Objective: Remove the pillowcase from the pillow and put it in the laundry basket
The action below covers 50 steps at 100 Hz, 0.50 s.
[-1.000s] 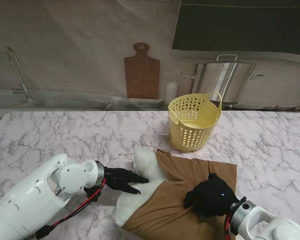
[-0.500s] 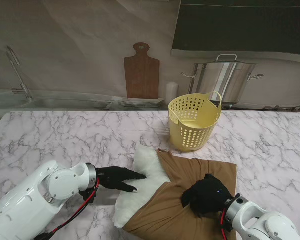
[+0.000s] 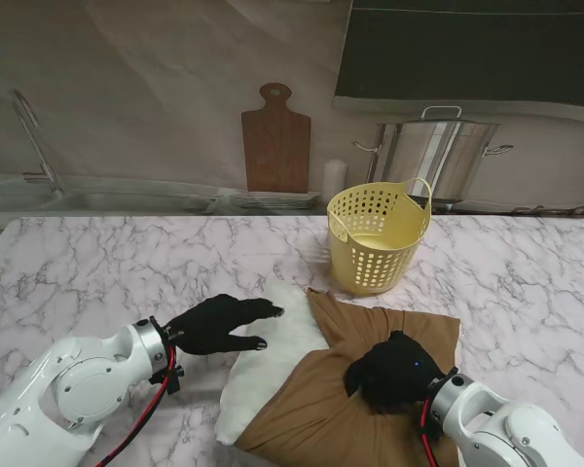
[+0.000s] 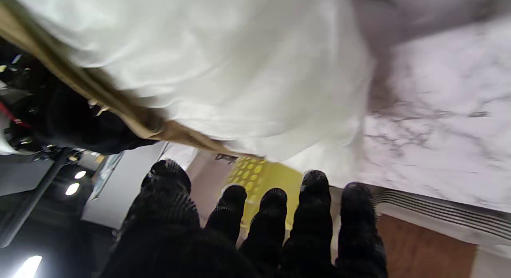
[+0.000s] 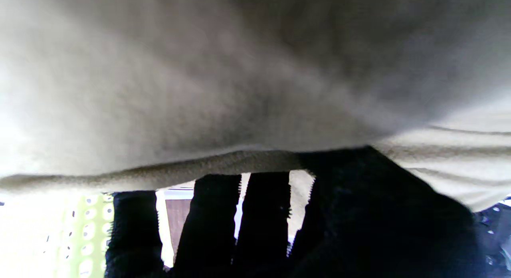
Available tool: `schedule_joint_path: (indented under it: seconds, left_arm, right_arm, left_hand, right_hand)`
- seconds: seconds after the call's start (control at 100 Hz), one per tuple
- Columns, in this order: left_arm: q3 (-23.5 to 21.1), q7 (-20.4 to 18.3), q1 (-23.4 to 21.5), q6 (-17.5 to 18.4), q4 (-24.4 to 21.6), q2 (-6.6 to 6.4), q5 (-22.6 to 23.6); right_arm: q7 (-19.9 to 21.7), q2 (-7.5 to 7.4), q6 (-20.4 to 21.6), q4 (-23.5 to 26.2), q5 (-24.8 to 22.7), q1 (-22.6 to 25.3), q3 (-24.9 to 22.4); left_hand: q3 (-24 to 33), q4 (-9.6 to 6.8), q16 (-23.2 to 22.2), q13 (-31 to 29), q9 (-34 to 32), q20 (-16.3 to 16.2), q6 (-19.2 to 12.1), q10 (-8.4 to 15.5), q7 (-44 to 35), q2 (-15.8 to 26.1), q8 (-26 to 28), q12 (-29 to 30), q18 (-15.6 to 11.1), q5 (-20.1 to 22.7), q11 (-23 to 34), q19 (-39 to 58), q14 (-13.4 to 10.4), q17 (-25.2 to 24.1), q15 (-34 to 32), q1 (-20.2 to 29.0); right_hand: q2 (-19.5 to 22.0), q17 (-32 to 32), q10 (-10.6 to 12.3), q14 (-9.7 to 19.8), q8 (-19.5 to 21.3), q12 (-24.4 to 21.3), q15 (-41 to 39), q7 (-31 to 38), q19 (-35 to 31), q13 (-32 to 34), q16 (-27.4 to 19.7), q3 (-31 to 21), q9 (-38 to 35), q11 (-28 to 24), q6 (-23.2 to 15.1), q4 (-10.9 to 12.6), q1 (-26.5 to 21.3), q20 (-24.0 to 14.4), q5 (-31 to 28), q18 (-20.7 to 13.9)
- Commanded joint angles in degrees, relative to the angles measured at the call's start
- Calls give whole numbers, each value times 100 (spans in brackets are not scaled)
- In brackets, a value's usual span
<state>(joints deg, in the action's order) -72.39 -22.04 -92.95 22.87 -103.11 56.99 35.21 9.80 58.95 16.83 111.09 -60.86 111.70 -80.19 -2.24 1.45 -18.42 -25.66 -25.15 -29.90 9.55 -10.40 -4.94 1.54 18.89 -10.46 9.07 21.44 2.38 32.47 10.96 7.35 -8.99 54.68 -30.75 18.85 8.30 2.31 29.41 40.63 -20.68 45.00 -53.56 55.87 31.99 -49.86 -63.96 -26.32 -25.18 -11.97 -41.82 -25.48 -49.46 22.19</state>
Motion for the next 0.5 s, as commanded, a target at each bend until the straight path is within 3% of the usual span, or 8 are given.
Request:
schedule_joint_path:
  seconds: [0.0,0.1,0.19,0.45,0.49]
  left_arm:
    - [85,-249,-42,62,-125,36,-264]
    - [218,-585,43,138,-73,-40,-623]
    - [437,-980,244,30,106,-117,-842]
    - [1216,-1687,975,-399,699,-256,-1045]
    - [1315,-1802,1080,-434,761,-284,-1015]
  right_arm:
    - [35,9,-65,-76,-29,60,12]
    - [-18,17,-84,-80,-26,75,-4]
    - [-55,22,-85,-76,-28,92,-24]
    - [-134,25,-51,-71,-118,109,-57]
    - [-130,25,-55,-53,-150,134,-82]
  left_hand:
    - [23,-15,-63,-185,-273,-108,18,-22,-100,66,129,-77,24,238,125,335,67,38,-103,167]
    - [24,-13,-113,-300,-630,-97,49,35,-401,-40,381,-261,20,610,291,468,45,63,-150,248]
    - [18,-18,-110,-259,-585,-72,0,92,-461,-224,481,-309,22,657,265,459,13,29,-113,279]
    - [13,-57,-56,-28,152,61,-134,155,11,-794,336,-124,31,62,-63,238,2,-109,24,29]
    - [32,-70,-50,-23,182,64,-164,201,24,-887,315,-108,32,68,-62,224,-38,-105,32,31]
  right_hand:
    - [499,-18,-277,-66,-288,-23,-56,-136,-2,243,-174,-80,-140,-51,408,338,-423,-40,148,-17]
    - [519,-16,-293,-78,-358,-38,-59,-161,-14,237,-181,-88,-132,-52,431,339,-431,-44,152,-11]
    - [528,-14,-287,-78,-390,-50,-60,-163,-21,233,-186,-92,-134,-53,433,337,-435,-46,147,-15]
    - [493,-60,-284,-104,-393,-137,-36,-227,2,176,-196,-393,-61,21,465,361,-567,-33,43,-3]
    - [475,-77,-281,-114,-141,-151,12,-396,18,158,-100,-566,-31,37,495,308,-594,-31,-22,12]
